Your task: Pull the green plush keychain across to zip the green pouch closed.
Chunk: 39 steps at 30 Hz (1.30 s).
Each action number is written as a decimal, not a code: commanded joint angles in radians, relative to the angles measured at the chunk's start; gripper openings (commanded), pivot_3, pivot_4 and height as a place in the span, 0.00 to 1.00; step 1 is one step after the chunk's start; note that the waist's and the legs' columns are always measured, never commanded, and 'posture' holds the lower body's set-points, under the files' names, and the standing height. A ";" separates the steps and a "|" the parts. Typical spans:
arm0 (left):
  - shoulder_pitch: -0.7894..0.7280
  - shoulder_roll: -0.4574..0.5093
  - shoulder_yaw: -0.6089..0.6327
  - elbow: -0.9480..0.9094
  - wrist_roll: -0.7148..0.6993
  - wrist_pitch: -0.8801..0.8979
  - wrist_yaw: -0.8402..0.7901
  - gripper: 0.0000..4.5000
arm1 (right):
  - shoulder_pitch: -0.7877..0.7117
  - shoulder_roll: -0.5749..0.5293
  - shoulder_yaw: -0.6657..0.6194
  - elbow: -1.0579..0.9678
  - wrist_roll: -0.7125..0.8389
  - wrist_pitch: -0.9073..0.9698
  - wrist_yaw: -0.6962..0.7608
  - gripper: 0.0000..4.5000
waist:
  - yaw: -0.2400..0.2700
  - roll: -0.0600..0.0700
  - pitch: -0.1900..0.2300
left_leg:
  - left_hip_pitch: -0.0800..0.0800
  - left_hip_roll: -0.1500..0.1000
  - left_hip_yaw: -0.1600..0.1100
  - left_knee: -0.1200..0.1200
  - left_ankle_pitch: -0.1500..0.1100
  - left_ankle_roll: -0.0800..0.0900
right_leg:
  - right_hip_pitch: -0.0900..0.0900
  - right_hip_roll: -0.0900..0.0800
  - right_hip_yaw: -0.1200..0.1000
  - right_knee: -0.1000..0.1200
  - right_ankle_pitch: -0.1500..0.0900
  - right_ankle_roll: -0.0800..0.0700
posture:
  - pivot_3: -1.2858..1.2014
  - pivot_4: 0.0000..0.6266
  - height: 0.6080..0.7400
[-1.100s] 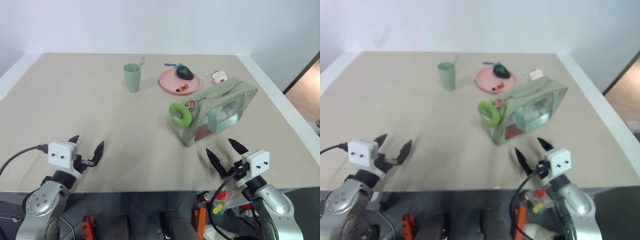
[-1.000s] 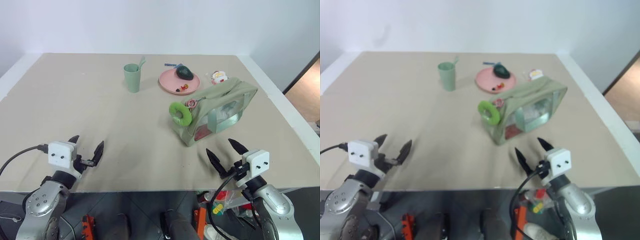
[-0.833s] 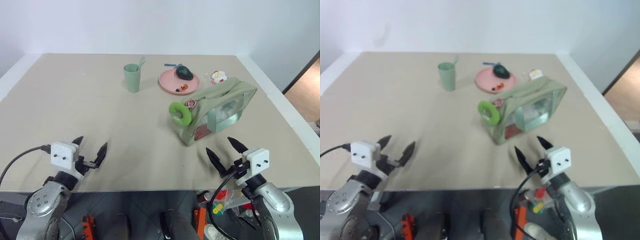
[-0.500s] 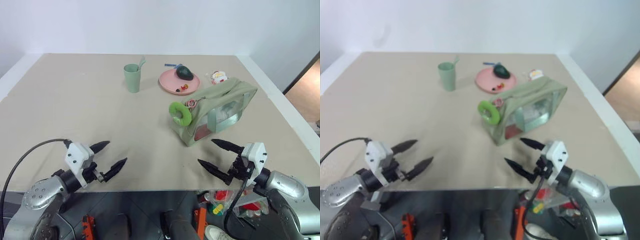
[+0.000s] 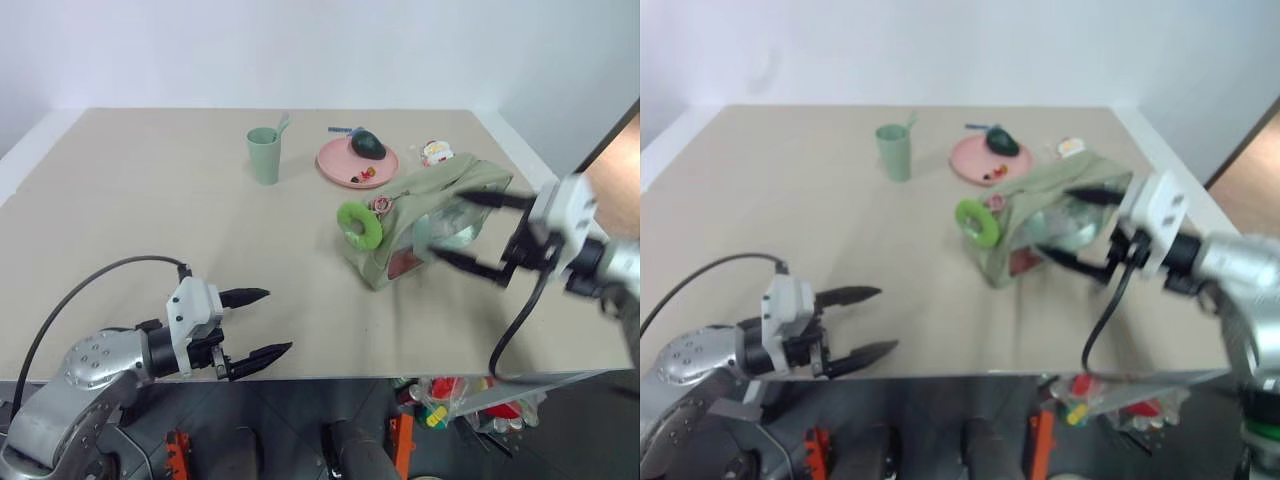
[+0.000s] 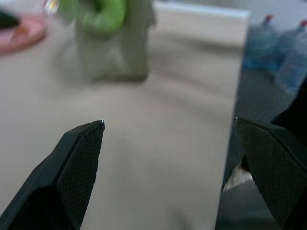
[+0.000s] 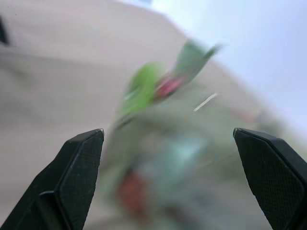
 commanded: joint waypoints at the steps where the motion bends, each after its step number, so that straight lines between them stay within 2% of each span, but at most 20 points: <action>1: -0.059 0.023 -0.030 -0.020 -0.045 0.047 -0.030 1.00 | -0.165 0.020 0.116 0.200 -0.133 -0.180 0.094 1.00 | -0.001 -0.001 0.000 | 0.001 0.000 -0.001 0.000 0.000 0.000 | 0.001 0.001 0.000 0.000 0.000 0.000 | 0.52 0.24 1.00; 5: -0.120 0.012 -0.059 0.002 -0.021 0.043 -0.029 1.00 | -0.387 0.060 0.244 0.513 -0.284 -0.448 0.228 1.00 | -0.008 0.000 0.000 | 0.004 0.000 0.002 -0.003 0.000 0.000 | 0.003 0.001 0.002 0.000 0.000 -0.001 | 0.52 0.24 1.00; 9: -0.122 -0.001 -0.058 0.006 -0.006 0.035 -0.007 1.00 | -0.513 0.103 0.297 0.748 -0.354 -0.640 0.292 1.00 | -0.007 0.001 0.001 | 0.001 0.000 0.002 -0.005 -0.002 0.003 | 0.001 0.001 0.003 0.000 -0.002 0.001 | 0.52 0.24 1.00; 12: -0.101 -0.012 -0.044 -0.014 -0.003 0.034 0.025 1.00 | -0.549 0.114 0.319 0.860 -0.384 -0.766 0.342 0.82 | -0.004 0.001 0.001 | 0.000 0.000 0.001 -0.005 -0.004 0.006 | 0.001 0.001 0.003 0.000 -0.002 0.004 | 0.52 0.24 1.00; 14: -0.084 -0.010 -0.038 -0.028 0.001 0.033 0.035 1.00 | -0.562 0.117 0.324 0.902 -0.393 -0.819 0.368 0.65 | -0.003 0.001 0.001 | 0.001 0.000 0.001 -0.005 -0.005 0.006 | 0.001 0.001 0.003 0.000 -0.002 0.004 | 0.52 0.24 1.00; 16: -0.071 -0.009 -0.039 -0.036 0.007 0.031 0.040 1.00 | -0.572 0.120 0.324 0.931 -0.391 -0.846 0.386 0.52 | -0.002 0.001 0.001 | 0.001 0.000 0.001 -0.005 -0.005 0.006 | 0.001 0.000 0.003 0.000 -0.002 0.003 | 0.52 0.24 1.00; 20: -0.076 -0.016 -0.050 -0.041 0.015 0.032 0.052 1.00 | -0.585 0.116 0.324 0.968 -0.388 -0.873 0.431 0.18 | -0.002 0.001 0.001 | 0.003 0.000 0.002 -0.004 -0.005 0.005 | 0.002 0.000 0.003 0.001 -0.004 -0.001 | 0.52 0.24 1.00; 23: -0.086 -0.019 -0.053 -0.036 0.017 0.032 0.055 1.00 | -0.592 0.109 0.326 0.966 -0.391 -0.872 0.450 0.01 | -0.002 0.001 0.001 | 0.010 0.000 0.002 -0.004 -0.005 0.005 | 0.009 0.000 0.003 0.001 -0.003 -0.002 | 0.52 0.24 1.00; 29: -0.116 -0.035 -0.036 -0.002 0.022 0.027 0.067 1.00 | -0.613 0.126 0.322 0.825 -0.373 -0.689 0.435 0.01 | -0.003 0.002 0.001 | 0.013 0.000 0.003 -0.003 -0.004 0.005 | 0.012 0.000 0.004 0.001 -0.003 -0.002 | 0.52 0.24 1.00; 35: -0.147 -0.061 0.006 0.040 0.035 0.008 0.099 1.00 | -0.592 0.143 0.357 0.531 -0.448 -0.344 0.322 0.01 | -0.001 0.002 0.001 | 0.012 0.000 0.002 -0.004 -0.004 0.004 | 0.009 0.001 0.004 0.006 -0.005 -0.003 | 0.52 0.24 1.00; 39: -0.149 -0.073 0.015 0.054 0.039 0.002 0.114 1.00 | -0.584 0.191 0.401 0.341 -0.491 -0.129 0.244 0.01 | 0.001 0.002 0.001 | 0.008 0.000 0.001 -0.004 -0.004 0.004 | 0.004 0.001 0.002 0.008 -0.006 -0.004 | 0.52 0.24 1.00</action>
